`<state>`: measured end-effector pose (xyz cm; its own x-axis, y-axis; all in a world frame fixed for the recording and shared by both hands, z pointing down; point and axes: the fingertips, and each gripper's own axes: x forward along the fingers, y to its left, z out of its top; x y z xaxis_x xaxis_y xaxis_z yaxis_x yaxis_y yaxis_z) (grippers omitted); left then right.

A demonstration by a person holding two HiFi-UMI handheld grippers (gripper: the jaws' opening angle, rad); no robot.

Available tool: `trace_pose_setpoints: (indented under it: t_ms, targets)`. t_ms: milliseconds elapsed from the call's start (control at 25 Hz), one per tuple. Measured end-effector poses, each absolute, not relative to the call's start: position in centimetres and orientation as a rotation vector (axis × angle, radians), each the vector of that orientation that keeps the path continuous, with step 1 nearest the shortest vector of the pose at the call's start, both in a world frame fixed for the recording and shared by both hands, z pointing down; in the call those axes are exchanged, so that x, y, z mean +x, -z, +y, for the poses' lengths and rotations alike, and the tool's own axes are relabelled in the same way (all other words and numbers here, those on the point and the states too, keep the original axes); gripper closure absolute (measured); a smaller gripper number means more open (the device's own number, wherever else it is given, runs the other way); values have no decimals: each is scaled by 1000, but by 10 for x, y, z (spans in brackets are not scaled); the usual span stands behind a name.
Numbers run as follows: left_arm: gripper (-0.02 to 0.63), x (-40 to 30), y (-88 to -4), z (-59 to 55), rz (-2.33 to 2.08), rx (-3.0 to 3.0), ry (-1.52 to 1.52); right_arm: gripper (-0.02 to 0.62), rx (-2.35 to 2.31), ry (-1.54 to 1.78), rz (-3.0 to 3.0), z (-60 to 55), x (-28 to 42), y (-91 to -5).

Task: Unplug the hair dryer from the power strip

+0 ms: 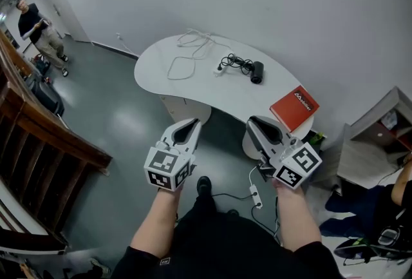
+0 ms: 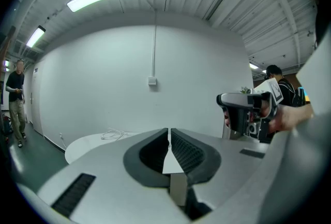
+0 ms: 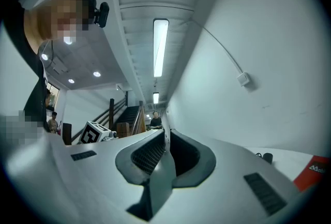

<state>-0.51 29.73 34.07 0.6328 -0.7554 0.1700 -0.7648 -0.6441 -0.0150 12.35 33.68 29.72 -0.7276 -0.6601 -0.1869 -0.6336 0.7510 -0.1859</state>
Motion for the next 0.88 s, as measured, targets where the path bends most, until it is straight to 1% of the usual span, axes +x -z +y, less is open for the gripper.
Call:
trace_pose_setpoints:
  t_ms: [320, 600, 880]
  targets:
    - [578, -26, -337, 210, -1245, 2816, -222, 558, -1070, 249, 2673, 251, 111, -302]
    - [578, -72, -340, 134, -1230, 2808, -203, 558, -1060, 328, 2723, 172, 55, -311]
    - [578, -112, -348, 93, -1215, 2817, -180, 558, -1153, 330, 2732, 122, 18, -316]
